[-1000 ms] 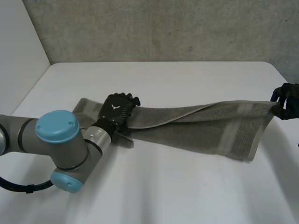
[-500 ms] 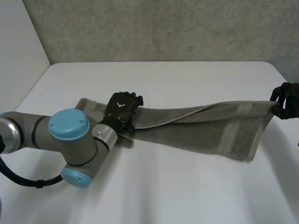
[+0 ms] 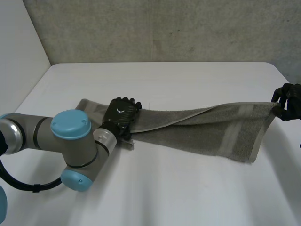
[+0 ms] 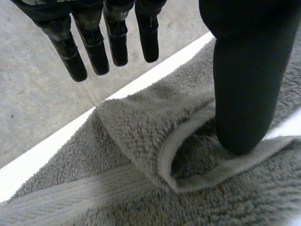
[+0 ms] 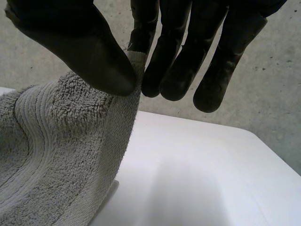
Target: Fold the towel.
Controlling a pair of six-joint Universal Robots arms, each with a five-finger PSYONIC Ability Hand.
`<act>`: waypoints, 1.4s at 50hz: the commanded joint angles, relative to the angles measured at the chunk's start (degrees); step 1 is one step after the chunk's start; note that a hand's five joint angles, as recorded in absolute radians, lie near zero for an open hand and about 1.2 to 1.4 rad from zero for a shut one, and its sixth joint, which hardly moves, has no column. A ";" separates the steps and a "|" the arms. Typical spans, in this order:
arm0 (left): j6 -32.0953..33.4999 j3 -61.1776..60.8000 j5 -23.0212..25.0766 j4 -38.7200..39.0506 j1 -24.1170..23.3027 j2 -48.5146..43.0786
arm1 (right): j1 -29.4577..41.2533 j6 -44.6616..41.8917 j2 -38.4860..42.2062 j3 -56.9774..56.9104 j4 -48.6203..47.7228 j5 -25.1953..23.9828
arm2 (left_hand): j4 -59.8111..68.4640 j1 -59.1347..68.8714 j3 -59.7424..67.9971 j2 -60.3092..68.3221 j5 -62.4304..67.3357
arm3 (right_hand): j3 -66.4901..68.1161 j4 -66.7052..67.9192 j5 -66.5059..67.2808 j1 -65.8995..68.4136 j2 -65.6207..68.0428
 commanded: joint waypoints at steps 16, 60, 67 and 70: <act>-0.28 1.63 -3.96 -1.57 1.25 0.06 | 0.18 -0.63 0.17 0.28 -0.24 0.09 | 14.07 14.03 14.10 14.09 14.34 | 3.00 3.05 3.36 3.47 3.62; 7.25 -3.29 0.96 -26.76 7.22 40.33 | 3.16 -28.80 -8.91 -34.77 44.71 -9.58 | 59.32 59.28 59.35 59.34 59.59 | 3.00 3.05 3.36 3.47 3.62; 17.64 -4.34 0.79 -35.04 8.89 30.49 | 11.08 -46.69 2.37 -38.48 59.26 -5.36 | 59.32 59.28 59.35 59.34 59.59 | 3.00 3.05 3.36 3.47 3.62; 19.41 -4.52 1.14 -35.41 10.73 25.48 | 15.74 -51.96 6.94 -38.57 61.90 0.18 | 59.32 59.28 59.35 59.34 59.59 | 3.00 3.05 3.36 3.47 3.62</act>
